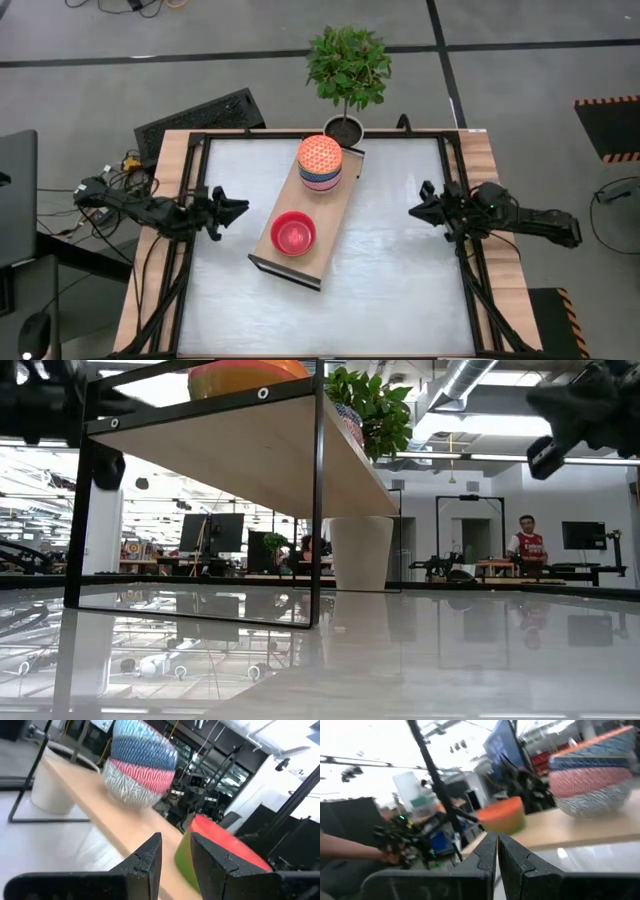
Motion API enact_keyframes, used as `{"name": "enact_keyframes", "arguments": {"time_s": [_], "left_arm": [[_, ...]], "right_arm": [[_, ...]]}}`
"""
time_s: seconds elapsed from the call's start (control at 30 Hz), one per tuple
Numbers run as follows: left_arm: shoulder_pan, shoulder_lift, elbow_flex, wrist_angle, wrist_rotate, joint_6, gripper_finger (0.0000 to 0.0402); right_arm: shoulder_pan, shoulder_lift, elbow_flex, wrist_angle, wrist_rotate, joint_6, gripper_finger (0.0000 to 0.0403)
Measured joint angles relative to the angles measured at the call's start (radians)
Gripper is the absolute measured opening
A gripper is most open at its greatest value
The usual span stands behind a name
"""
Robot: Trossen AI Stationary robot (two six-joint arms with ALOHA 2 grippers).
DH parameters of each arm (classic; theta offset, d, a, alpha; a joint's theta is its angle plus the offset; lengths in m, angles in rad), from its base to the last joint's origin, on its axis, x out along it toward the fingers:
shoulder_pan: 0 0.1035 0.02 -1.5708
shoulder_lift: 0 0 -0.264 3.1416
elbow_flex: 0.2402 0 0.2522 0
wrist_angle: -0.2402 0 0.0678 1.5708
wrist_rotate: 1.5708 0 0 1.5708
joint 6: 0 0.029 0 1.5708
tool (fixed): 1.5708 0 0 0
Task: Place and stack bowls onto a shelf
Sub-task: Return to Home Position
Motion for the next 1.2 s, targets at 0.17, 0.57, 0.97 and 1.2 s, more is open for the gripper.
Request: {"name": "enact_keyframes", "arguments": {"time_s": [0.17, 0.57, 0.97, 1.2], "left_arm": [[0.000, -0.021, -0.030, -0.051, 0.007, -0.032, 0.0088], [0.000, -0.032, -0.030, -0.190, -0.018, 0.072, 0.0088], [-0.001, -0.016, -0.030, -0.238, 0.012, 0.059, 0.0088], [-0.001, -0.016, -0.030, -0.238, 0.071, 0.054, 0.0088]], "right_arm": [[-0.002, 0.004, -0.024, -0.056, 0.005, -0.039, 0.0045], [-0.058, 0.001, -0.025, -0.139, 0.011, -0.182, 0.0045], [-0.059, 0.005, -0.026, -0.150, 0.014, -0.199, 0.0045], [-0.059, 0.005, -0.026, -0.153, 0.013, -0.200, 0.0045]]}}
